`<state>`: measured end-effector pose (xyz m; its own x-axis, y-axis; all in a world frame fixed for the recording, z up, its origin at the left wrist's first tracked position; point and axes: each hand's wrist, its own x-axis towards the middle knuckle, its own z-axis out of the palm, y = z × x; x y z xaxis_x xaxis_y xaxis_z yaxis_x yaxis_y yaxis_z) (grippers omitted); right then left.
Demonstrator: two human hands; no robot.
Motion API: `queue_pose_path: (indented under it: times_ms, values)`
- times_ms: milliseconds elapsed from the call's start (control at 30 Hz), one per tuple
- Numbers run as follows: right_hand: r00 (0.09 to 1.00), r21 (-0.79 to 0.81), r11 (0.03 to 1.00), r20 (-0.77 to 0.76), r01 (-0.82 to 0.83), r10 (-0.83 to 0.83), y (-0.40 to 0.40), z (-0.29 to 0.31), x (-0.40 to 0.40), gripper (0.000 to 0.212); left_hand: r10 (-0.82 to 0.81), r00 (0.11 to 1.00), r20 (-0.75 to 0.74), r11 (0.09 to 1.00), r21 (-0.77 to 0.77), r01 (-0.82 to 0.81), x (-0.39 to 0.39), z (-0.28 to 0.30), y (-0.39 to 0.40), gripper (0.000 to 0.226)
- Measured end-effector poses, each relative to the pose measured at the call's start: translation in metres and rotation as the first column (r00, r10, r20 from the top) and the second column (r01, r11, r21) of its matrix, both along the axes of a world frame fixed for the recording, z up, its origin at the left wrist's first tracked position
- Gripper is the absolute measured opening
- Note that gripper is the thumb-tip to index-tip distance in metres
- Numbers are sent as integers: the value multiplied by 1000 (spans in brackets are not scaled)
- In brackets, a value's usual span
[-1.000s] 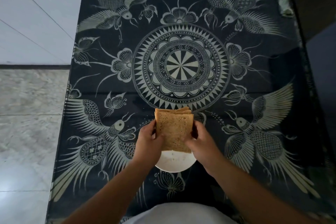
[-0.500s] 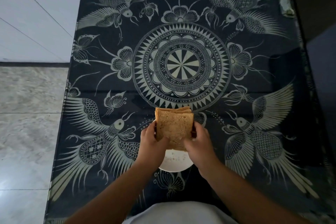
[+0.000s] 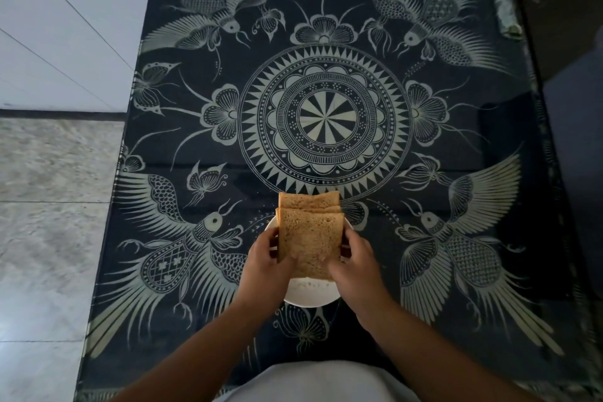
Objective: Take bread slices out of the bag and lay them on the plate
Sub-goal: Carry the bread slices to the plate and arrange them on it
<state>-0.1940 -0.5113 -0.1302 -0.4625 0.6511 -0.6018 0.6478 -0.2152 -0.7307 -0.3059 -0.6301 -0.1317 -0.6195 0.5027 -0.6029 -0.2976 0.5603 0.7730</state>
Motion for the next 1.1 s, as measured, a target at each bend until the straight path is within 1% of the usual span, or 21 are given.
queue_pose_path:
  times_ms: [100,200,300,333,467,700,833,933,1100]
  values:
    - [1000,-1,1000,-10,-3,3,0,1,1,62,-8,1000,-9,1000,19,9,1,0,-2,47]
    - [1000,-4,1000,-7,1,-1,0,2,1,65,-37,999,-24,999,17,37,1,-1,-1,51]
    - [990,-11,990,-12,140,-140,-6,2,4,74,-19,997,-74,996,-89,13,6,0,-4,66]
    - [986,-6,986,-15,169,-169,-9,2,6,74,-16,997,-82,995,-99,8,9,0,-5,69]
    - [994,34,994,-37,101,-100,-18,3,6,66,-58,995,-80,997,-62,54,17,4,-5,62]
    - [1000,61,998,-17,10,-9,-30,9,23,64,-80,995,-61,993,-94,74,29,6,-19,65]
    - [999,63,997,12,-41,40,-36,9,32,64,-115,990,-88,988,-115,104,36,1,-31,62]
    - [997,73,994,33,-77,75,-33,7,31,63,-124,988,-93,982,-152,109,33,-2,-31,65]
    - [996,64,994,35,-89,87,-27,5,27,62,-151,982,-115,978,-163,131,33,-3,-27,62]
